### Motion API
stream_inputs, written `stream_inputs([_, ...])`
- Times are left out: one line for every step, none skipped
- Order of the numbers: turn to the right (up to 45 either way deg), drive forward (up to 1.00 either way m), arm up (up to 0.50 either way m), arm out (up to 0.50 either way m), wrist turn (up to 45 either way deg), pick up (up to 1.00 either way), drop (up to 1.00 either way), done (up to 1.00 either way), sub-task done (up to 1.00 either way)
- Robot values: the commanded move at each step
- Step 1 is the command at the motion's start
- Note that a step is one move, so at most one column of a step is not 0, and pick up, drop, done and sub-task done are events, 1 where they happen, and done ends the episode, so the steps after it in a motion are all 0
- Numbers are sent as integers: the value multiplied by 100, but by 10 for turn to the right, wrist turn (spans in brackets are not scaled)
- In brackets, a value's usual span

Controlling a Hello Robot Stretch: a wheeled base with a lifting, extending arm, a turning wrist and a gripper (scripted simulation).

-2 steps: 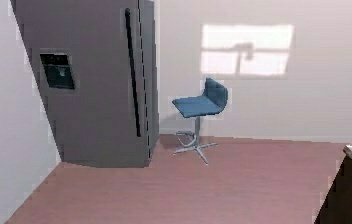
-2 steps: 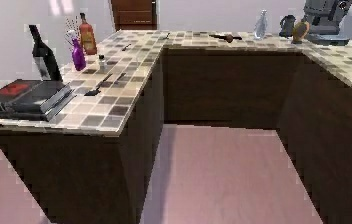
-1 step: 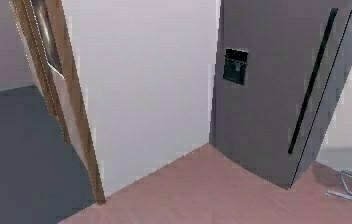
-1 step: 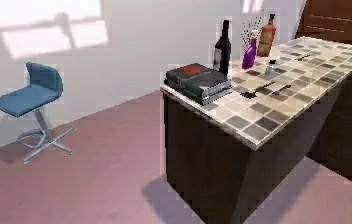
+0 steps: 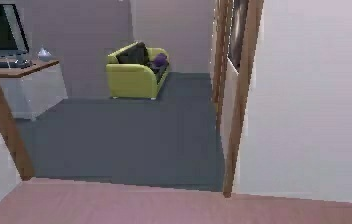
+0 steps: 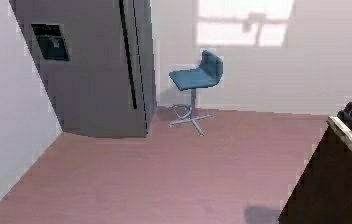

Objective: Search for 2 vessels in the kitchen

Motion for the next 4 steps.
stream_inputs([-450, 0, 0, 0, 0, 0, 0, 0, 0])
stream_inputs([-360, 0, 0, 0, 0, 0, 0, 0, 0])
stream_inputs([0, 15, 0, 0, 0, 0, 0, 0, 0])
stream_inputs([450, 0, 0, 0, 0, 0, 0, 0, 0])
